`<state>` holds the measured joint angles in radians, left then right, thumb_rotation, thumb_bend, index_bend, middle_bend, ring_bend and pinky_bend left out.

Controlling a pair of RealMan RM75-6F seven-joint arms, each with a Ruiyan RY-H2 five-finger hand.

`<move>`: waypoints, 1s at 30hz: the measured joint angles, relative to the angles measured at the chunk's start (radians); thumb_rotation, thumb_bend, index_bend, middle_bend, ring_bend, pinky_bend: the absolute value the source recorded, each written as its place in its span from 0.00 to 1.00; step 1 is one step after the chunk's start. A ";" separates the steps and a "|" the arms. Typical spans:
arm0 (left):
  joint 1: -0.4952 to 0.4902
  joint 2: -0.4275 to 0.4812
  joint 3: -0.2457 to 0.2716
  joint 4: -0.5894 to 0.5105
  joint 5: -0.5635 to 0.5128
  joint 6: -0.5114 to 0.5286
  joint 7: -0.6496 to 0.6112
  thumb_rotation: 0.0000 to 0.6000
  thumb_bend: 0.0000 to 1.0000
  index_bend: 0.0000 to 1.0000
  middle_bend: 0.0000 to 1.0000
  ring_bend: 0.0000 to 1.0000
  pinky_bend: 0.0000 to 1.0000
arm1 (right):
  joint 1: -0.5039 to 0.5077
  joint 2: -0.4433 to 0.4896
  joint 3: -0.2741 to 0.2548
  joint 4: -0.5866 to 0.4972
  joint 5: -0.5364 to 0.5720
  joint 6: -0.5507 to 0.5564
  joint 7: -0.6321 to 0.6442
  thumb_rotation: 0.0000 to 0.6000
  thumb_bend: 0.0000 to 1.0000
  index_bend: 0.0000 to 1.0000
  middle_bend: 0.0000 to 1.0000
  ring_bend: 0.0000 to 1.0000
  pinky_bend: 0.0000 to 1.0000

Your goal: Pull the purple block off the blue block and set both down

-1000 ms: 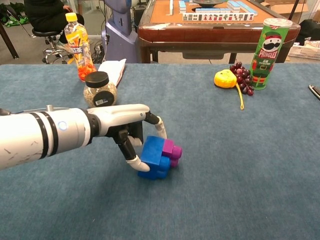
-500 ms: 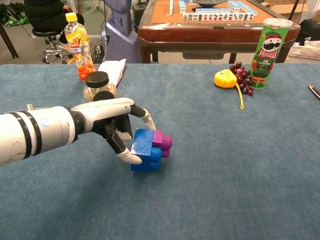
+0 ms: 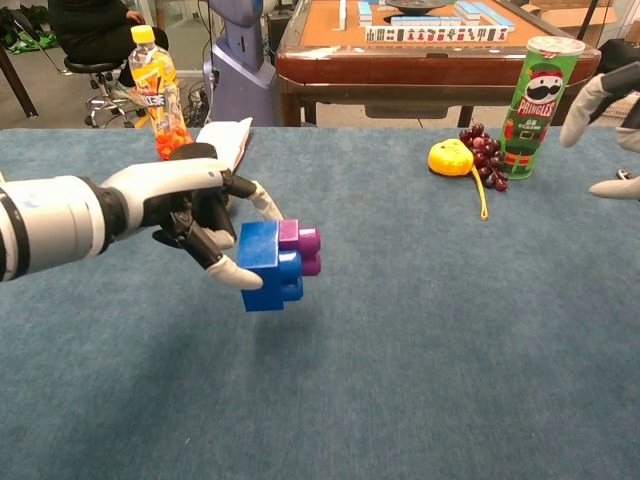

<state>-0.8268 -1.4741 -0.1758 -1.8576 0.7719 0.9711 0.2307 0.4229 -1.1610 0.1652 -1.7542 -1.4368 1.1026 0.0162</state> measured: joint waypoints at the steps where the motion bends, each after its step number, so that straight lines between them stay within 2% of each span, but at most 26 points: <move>1: 0.002 0.007 -0.005 -0.008 -0.001 0.002 -0.005 1.00 0.34 0.54 1.00 0.88 1.00 | 0.010 -0.002 0.005 -0.004 0.008 -0.013 0.000 1.00 0.15 0.47 1.00 0.99 1.00; 15: 0.021 0.050 -0.128 -0.079 -0.043 0.022 -0.138 1.00 0.36 0.55 1.00 0.88 1.00 | 0.197 -0.012 0.136 -0.100 0.203 -0.181 -0.018 1.00 0.14 0.49 1.00 1.00 1.00; 21: 0.013 0.027 -0.161 -0.064 -0.049 0.028 -0.172 1.00 0.36 0.55 1.00 0.88 1.00 | 0.274 0.006 0.184 -0.139 0.314 -0.237 -0.041 1.00 0.14 0.49 1.00 1.00 1.00; 30: 0.011 -0.003 -0.186 -0.057 -0.022 0.067 -0.198 1.00 0.36 0.56 1.00 0.88 1.00 | 0.384 0.028 0.221 -0.157 0.467 -0.318 -0.059 1.00 0.14 0.49 1.00 1.00 1.00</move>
<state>-0.8163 -1.4772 -0.3617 -1.9141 0.7502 1.0383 0.0330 0.8072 -1.1335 0.3860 -1.9111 -0.9696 0.7849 -0.0427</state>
